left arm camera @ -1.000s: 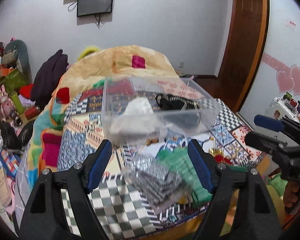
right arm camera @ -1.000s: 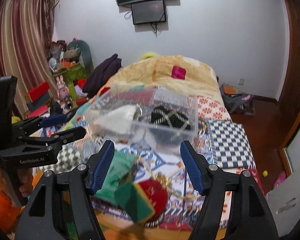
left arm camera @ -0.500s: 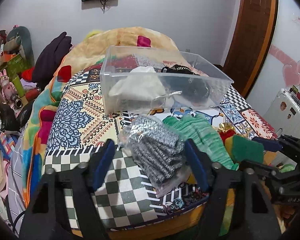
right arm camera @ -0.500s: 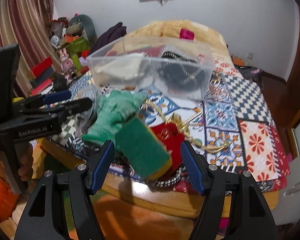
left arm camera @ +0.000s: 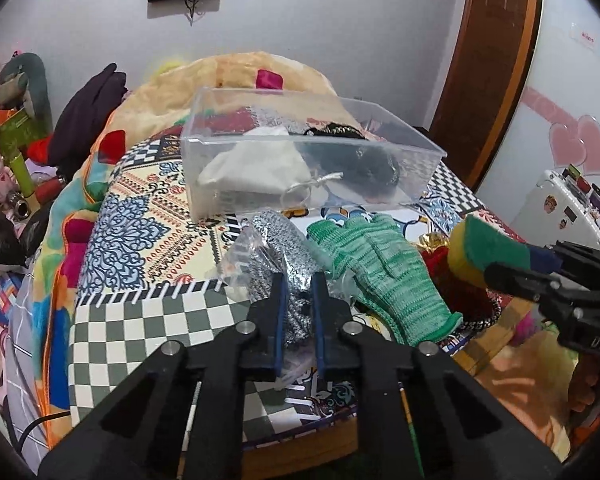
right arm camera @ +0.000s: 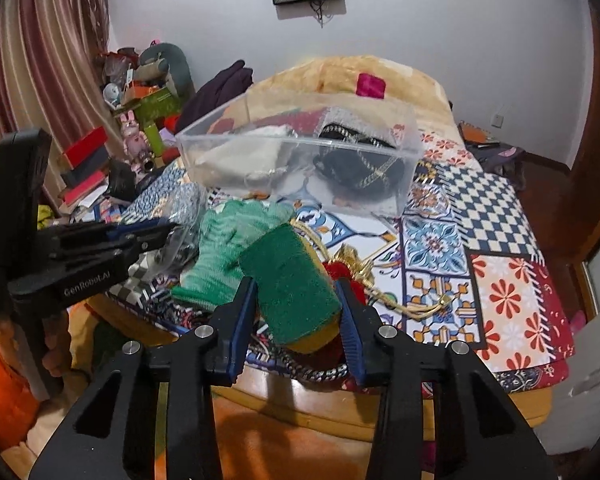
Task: Organize soft objects
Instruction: 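Grasp the silver foil packet with the left gripper while the right grasps the green sponge, then release the foil packet into the box with the left gripper while the right releases the sponge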
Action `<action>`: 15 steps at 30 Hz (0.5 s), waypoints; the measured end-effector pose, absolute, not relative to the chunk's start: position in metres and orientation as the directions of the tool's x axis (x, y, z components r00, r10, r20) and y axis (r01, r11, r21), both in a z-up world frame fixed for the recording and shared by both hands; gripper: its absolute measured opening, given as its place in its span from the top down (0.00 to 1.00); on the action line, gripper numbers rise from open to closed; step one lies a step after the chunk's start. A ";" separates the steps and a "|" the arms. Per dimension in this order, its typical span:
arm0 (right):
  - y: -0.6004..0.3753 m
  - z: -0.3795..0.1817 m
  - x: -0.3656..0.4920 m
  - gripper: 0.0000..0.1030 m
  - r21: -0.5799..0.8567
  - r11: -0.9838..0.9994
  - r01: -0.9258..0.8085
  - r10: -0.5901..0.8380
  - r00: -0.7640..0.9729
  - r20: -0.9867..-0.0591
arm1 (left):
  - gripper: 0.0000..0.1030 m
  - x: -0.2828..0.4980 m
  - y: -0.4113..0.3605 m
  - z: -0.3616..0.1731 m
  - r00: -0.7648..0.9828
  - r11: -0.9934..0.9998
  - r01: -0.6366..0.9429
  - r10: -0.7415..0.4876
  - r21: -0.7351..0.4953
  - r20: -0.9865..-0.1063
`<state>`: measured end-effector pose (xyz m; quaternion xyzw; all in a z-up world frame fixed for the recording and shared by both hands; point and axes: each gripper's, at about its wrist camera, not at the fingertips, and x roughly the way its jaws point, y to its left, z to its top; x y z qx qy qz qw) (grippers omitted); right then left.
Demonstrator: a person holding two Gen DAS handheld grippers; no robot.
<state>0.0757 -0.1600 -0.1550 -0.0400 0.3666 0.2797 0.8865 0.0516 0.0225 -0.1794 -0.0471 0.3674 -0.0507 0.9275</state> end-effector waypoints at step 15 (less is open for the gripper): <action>-0.156 -0.095 0.104 0.65 0.101 0.859 -0.502 0.469 0.691 -0.550 | 0.92 0.042 0.029 -0.106 0.850 0.995 0.060 -0.094 -0.082 -0.519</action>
